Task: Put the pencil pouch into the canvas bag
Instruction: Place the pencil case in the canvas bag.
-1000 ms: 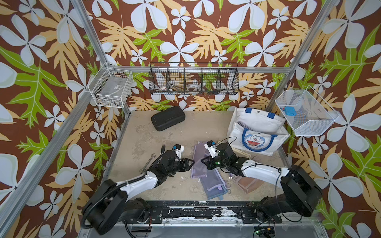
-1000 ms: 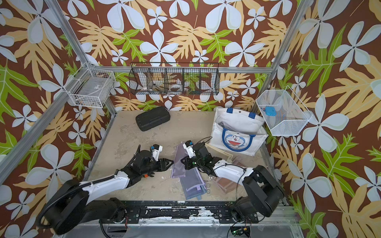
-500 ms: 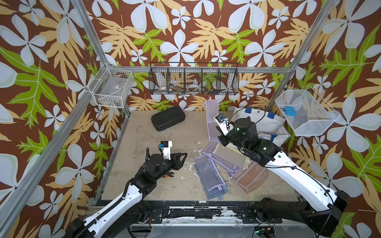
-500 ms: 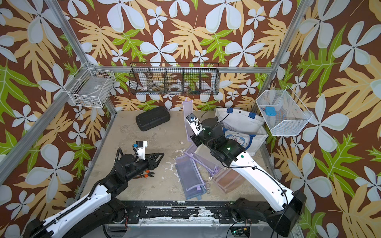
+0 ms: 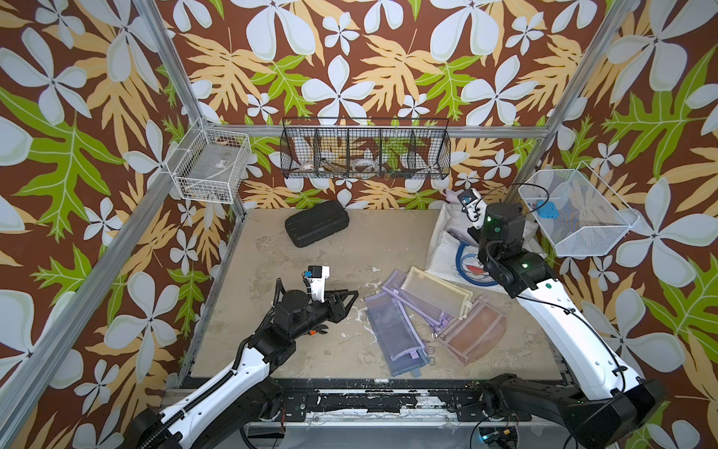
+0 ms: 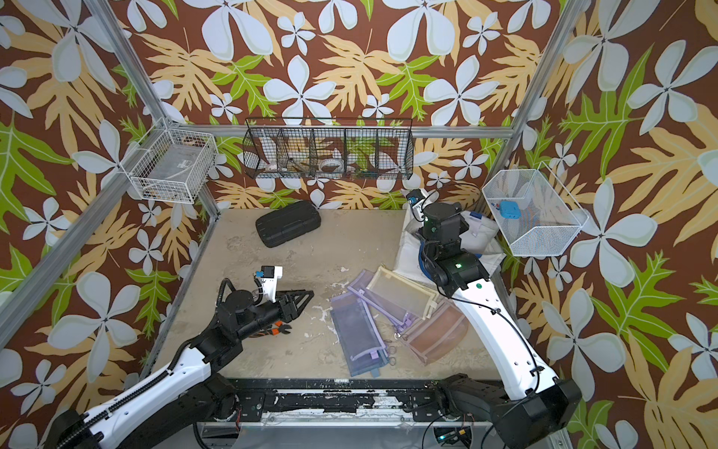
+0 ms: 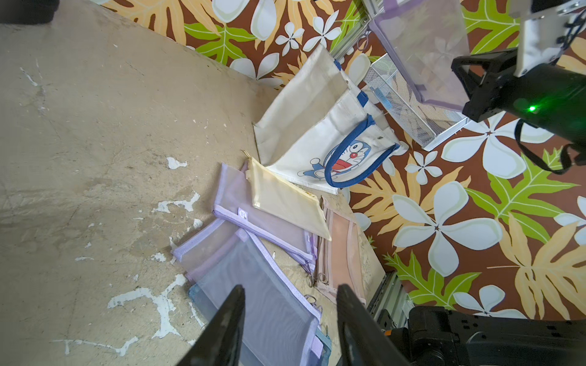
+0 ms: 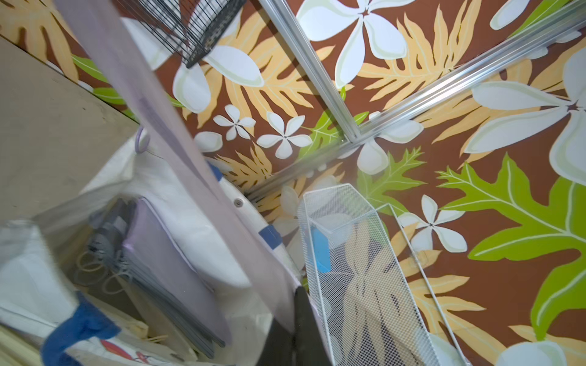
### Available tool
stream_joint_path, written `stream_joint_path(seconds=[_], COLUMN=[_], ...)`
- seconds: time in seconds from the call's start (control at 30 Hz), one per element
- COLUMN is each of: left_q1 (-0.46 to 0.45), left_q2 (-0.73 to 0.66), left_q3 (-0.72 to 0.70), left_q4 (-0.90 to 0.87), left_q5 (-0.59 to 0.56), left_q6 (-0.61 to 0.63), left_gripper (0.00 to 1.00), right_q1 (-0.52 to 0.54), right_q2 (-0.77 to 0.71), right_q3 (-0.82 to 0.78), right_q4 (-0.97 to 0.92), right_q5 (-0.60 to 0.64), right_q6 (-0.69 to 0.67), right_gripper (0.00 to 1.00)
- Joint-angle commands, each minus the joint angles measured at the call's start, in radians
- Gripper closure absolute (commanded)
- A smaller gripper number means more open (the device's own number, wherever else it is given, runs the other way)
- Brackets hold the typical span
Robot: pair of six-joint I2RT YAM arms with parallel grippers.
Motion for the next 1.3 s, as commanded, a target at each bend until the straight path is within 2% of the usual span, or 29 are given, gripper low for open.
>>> stream_joint_path(seconds=[0.0, 0.27, 0.67, 0.73, 0.83, 0.9, 1.0, 1.03, 1.2, 1.27], left_q1=[0.007, 0.022, 0.033, 0.034, 0.035, 0.035, 0.037, 0.036, 0.036, 0.036], left_q2=[-0.007, -0.044, -0.045, -0.044, -0.041, -0.038, -0.04, -0.042, -0.02, 0.003], left_q3=[0.003, -0.008, -0.015, -0.013, -0.011, -0.01, -0.01, -0.01, 0.024, 0.048], left_q4=[0.05, 0.052, 0.069, 0.069, 0.07, 0.073, 0.07, 0.068, 0.009, -0.035], left_q5=[0.042, 0.06, 0.072, 0.071, 0.07, 0.07, 0.067, 0.066, 0.058, 0.055], left_q6=[-0.01, -0.011, -0.023, -0.023, -0.023, -0.026, -0.03, -0.029, -0.005, 0.021], left_gripper=[0.51, 0.51, 0.52, 0.51, 0.51, 0.51, 0.51, 0.51, 0.49, 0.48], right_q1=[-0.031, -0.164, -0.248, -0.26, -0.265, -0.264, -0.263, -0.263, -0.251, -0.22], right_q2=[-0.004, 0.006, 0.014, 0.031, 0.056, 0.065, 0.061, 0.058, 0.004, -0.032], right_q3=[-0.067, -0.098, -0.204, -0.191, -0.163, -0.141, -0.125, -0.121, -0.048, -0.041], right_q4=[0.125, 0.074, 0.12, 0.117, 0.109, 0.093, 0.087, 0.084, -0.002, -0.051], right_q5=[-0.004, -0.149, -0.275, -0.279, -0.268, -0.268, -0.266, -0.264, -0.282, -0.224], right_q6=[-0.105, -0.018, 0.023, 0.035, 0.047, 0.062, 0.078, 0.086, 0.24, 0.334], right_gripper=[1.0, 1.0, 1.0, 0.91, 0.69, 0.58, 0.3, 0.27, 0.26, 0.26])
